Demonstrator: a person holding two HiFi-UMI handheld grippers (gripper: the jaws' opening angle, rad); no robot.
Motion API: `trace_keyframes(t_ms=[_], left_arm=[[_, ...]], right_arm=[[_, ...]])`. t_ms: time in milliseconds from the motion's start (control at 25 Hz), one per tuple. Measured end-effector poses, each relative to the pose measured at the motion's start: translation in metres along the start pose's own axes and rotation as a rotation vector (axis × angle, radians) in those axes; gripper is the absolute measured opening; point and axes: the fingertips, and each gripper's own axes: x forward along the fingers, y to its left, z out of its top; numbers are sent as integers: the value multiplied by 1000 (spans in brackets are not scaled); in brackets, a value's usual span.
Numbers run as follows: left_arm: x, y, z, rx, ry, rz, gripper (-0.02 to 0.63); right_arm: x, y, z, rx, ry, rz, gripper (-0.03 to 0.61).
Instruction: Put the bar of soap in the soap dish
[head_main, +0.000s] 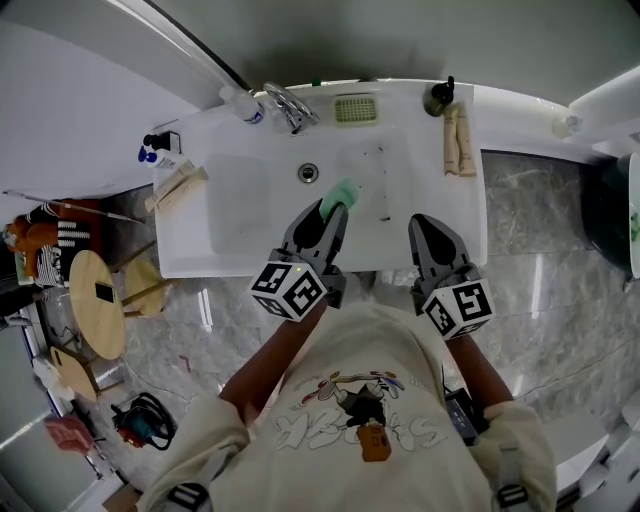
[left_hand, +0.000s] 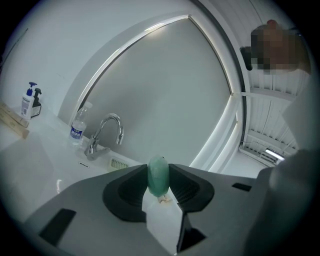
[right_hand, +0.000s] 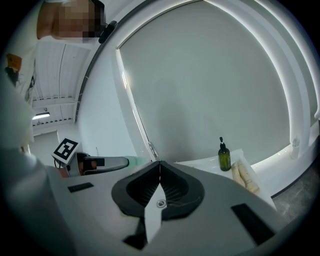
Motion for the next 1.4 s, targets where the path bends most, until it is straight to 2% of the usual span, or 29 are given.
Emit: trace_keyframes(t_ms=[480, 760, 1120, 1400], left_arm=[[28, 21, -10, -55, 32, 13, 129], [41, 27, -15, -26, 68, 20, 129], [62, 37, -17, -7, 75, 33, 129], [75, 46, -22, -50, 71, 45, 129]], right_arm=[[24, -16, 1, -14, 13, -10, 8], [42, -13, 3, -33, 16, 0, 8], [63, -9, -5, -45, 40, 24, 8], [77, -12, -9, -46, 48, 14, 8]])
